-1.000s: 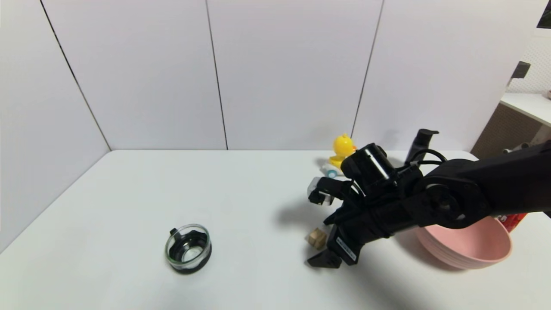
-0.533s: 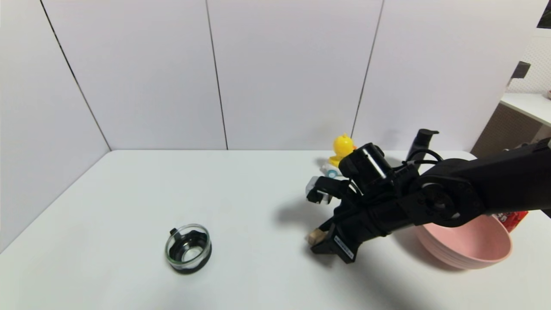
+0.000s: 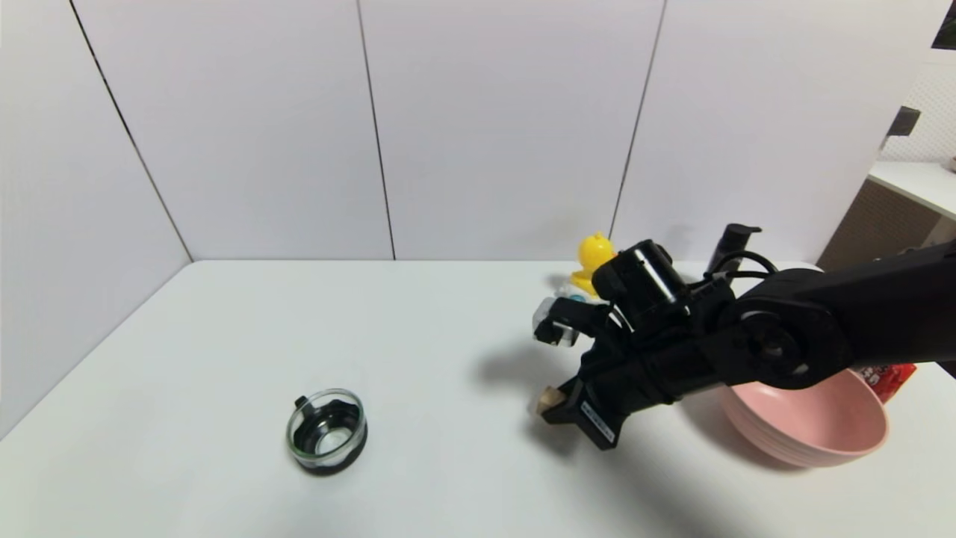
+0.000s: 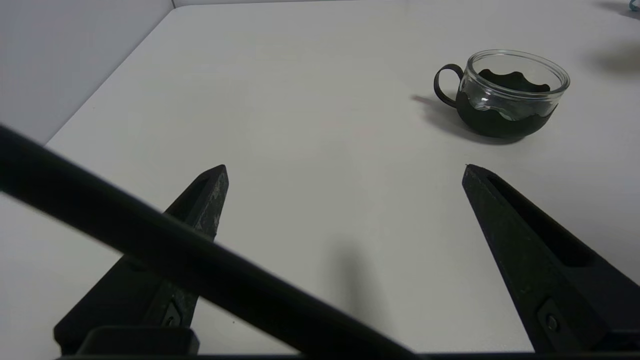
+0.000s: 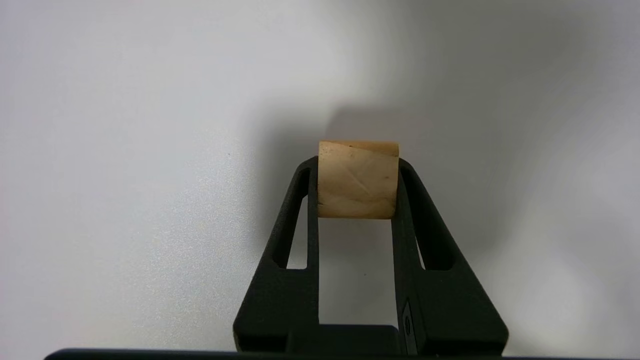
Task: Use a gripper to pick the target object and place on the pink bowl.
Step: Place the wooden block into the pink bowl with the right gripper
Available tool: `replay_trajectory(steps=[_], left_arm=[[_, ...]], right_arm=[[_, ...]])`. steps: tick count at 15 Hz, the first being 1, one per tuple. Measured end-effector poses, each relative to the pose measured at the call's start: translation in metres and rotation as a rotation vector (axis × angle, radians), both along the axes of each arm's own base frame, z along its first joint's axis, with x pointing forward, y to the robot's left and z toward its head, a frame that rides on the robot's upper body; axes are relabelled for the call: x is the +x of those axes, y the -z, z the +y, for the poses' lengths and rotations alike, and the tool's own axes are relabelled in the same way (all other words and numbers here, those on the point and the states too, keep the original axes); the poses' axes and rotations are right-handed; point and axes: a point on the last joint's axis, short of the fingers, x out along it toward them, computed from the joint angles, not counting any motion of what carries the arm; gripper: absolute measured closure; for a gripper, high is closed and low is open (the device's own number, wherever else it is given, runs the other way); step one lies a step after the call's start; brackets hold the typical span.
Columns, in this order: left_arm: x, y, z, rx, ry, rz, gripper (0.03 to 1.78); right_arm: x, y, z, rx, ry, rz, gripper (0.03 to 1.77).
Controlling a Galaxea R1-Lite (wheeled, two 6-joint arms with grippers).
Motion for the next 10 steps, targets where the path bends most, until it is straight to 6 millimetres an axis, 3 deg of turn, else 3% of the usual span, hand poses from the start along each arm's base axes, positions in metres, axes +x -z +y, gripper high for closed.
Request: replay_trajectory(steps=[3, 5, 7, 10], left_arm=[[0.0, 0.0, 0.0, 0.0, 0.0, 0.0, 0.12], [0.0, 0.0, 0.0, 0.0, 0.0, 0.0, 0.12], [0.0, 0.0, 0.0, 0.0, 0.0, 0.0, 0.12], [0.0, 0.0, 0.0, 0.0, 0.0, 0.0, 0.12]], right_arm=[[-0.002, -0.029, -0.015, 0.049, 0.036, -0.074, 1.38], [-0.004, -0.062, -0.036, 0.103, 0.091, -0.17, 1.38], [-0.005, -0.095, -0.068, 0.148, 0.182, -0.273, 1.38], [-0.012, -0.124, -0.118, 0.167, 0.33, -0.374, 1.38]])
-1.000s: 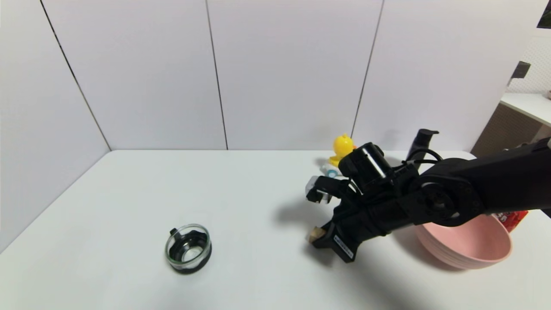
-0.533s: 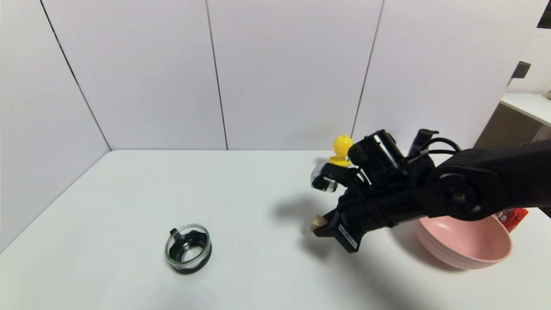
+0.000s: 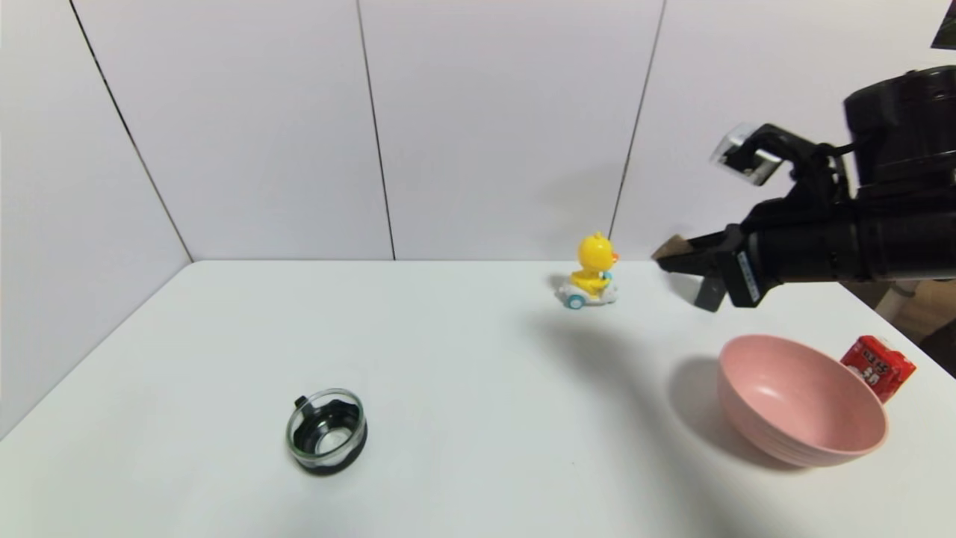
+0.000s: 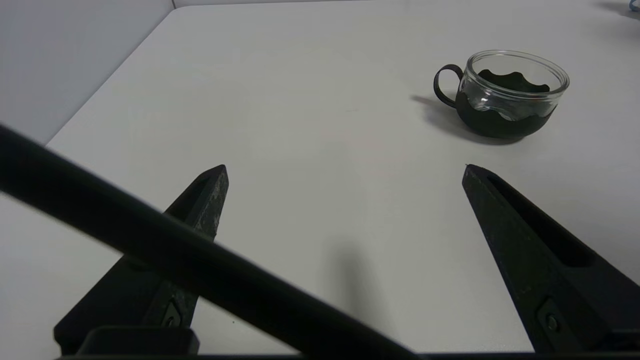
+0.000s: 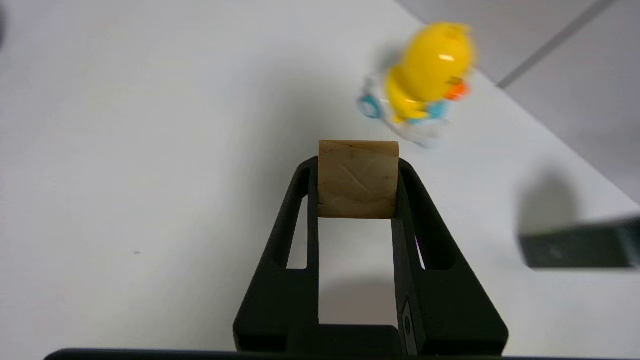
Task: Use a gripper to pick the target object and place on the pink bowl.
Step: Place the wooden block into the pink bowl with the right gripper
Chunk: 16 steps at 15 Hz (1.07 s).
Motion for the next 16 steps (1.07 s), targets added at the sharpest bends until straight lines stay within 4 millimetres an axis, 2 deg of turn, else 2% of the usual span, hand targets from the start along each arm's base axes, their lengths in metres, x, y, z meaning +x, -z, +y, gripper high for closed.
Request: replay_trajectory(steps=[3, 5, 8, 11, 16], left_arm=[[0.0, 0.0, 0.0, 0.0, 0.0, 0.0, 0.12], [0.0, 0.0, 0.0, 0.0, -0.001, 0.0, 0.12], [0.0, 0.0, 0.0, 0.0, 0.0, 0.0, 0.12], [0.0, 0.0, 0.0, 0.0, 0.0, 0.0, 0.12], [0.0, 0.0, 0.0, 0.0, 0.0, 0.0, 0.12]], right_arm=[[-0.011, -0.006, -0.041, -0.002, 0.139, -0.024, 1.38], [-0.017, 0.005, -0.054, -0.021, 0.184, 0.011, 1.38], [-0.026, 0.034, -0.073, -0.1, 0.208, 0.082, 1.38], [-0.034, 0.059, -0.078, -0.13, 0.21, 0.165, 1.38], [-0.035, 0.075, -0.079, -0.168, 0.181, 0.221, 1.38]])
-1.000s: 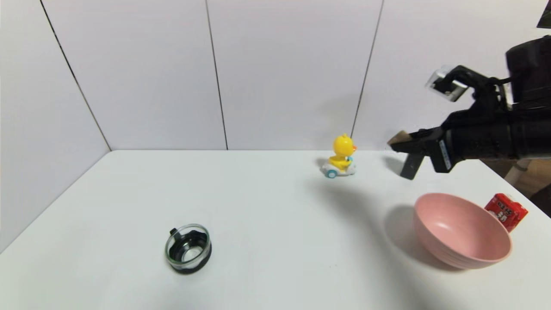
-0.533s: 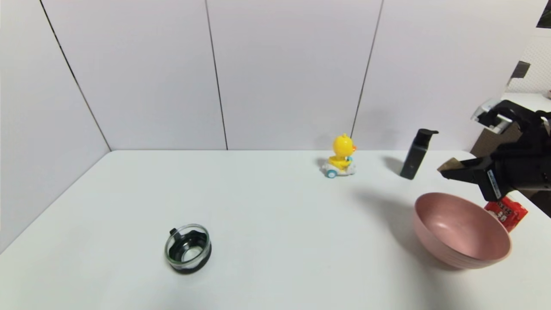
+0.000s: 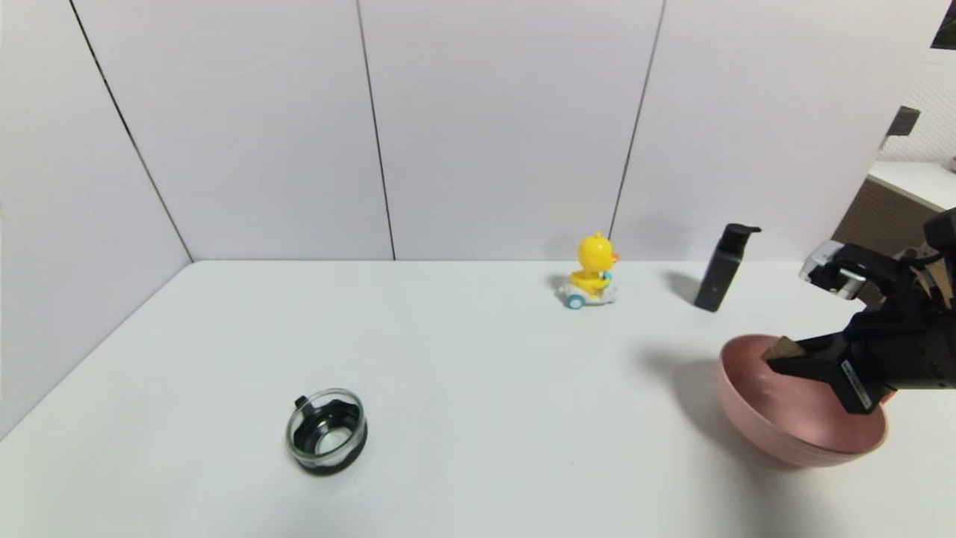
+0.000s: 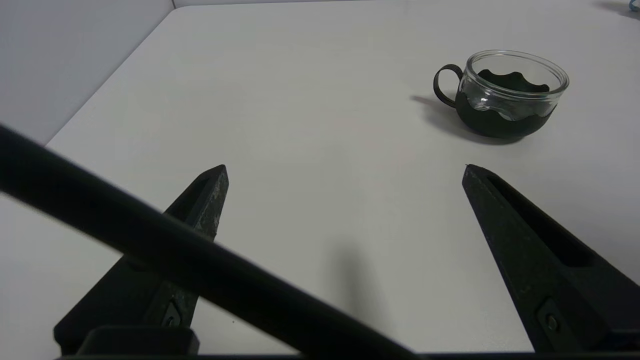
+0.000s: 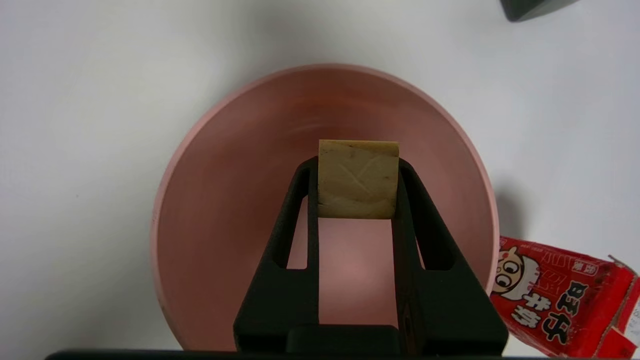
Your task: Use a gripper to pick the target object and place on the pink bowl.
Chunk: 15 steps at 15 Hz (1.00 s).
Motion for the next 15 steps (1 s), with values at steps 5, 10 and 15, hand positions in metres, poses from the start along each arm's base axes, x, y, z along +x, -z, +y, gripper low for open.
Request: replay_trajectory(steps=[5, 10, 15], left_arm=[[0.0, 0.0, 0.0, 0.0, 0.0, 0.0, 0.12], [0.0, 0.0, 0.0, 0.0, 0.0, 0.0, 0.12], [0.0, 0.0, 0.0, 0.0, 0.0, 0.0, 0.12]], right_arm=[[0.002, 0.003, 0.001, 0.003, -0.004, 0.011, 0.81], [-0.003, -0.01, 0.001, 0.032, 0.025, -0.039, 0.46], [-0.065, -0.045, 0.007, 0.102, 0.063, -0.201, 0.29]])
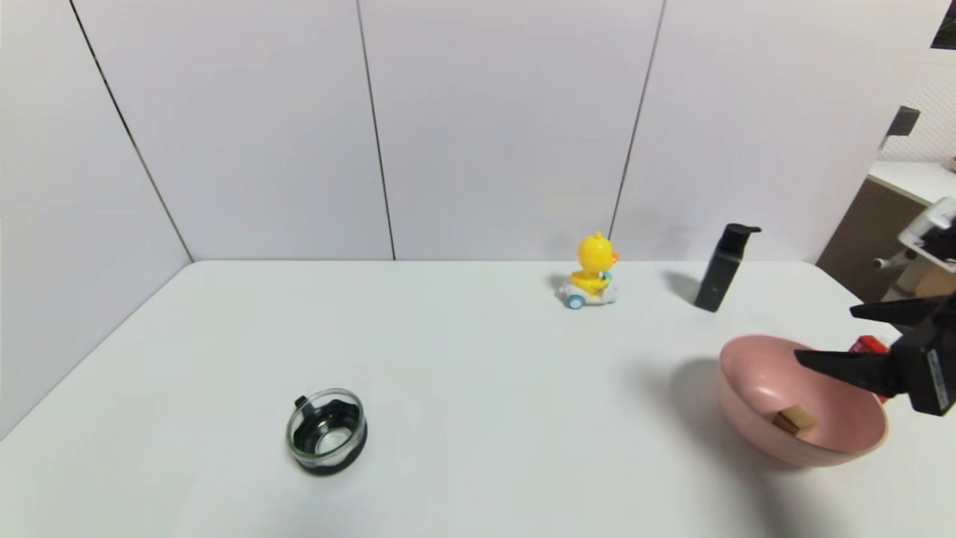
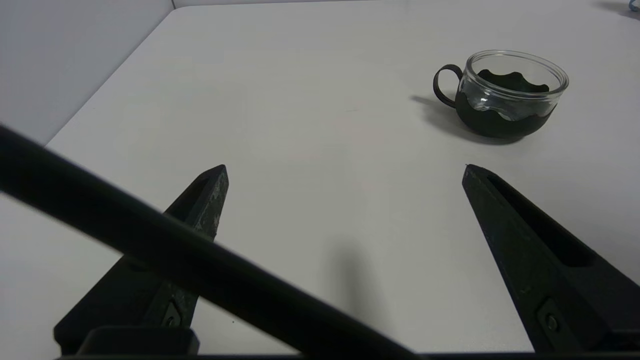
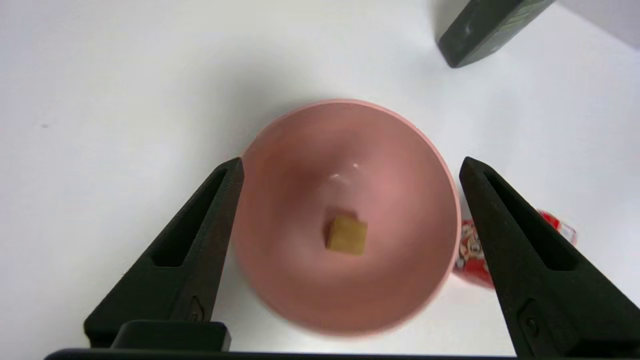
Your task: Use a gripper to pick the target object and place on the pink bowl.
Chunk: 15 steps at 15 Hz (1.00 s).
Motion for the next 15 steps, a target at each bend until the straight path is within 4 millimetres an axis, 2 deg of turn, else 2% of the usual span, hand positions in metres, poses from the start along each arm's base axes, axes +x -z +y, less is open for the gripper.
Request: replay_trajectory(steps=[4, 8, 11, 15], left_arm=[[0.0, 0.0, 0.0, 0.0, 0.0, 0.0, 0.12], [0.0, 0.0, 0.0, 0.0, 0.0, 0.0, 0.12], [0.0, 0.0, 0.0, 0.0, 0.0, 0.0, 0.12], [0.0, 0.0, 0.0, 0.0, 0.0, 0.0, 0.12]], right_arm=[[-0.078, 0.012, 0.005, 0.077, 0.007, -0.127, 0.21], [-0.143, 0.053, 0.006, 0.212, 0.075, -0.228, 0.16], [-0.168, 0.093, 0.003, 0.219, 0.201, -0.276, 0.14], [-0.182, 0.134, 0.002, 0.221, 0.235, -0.357, 0.12]])
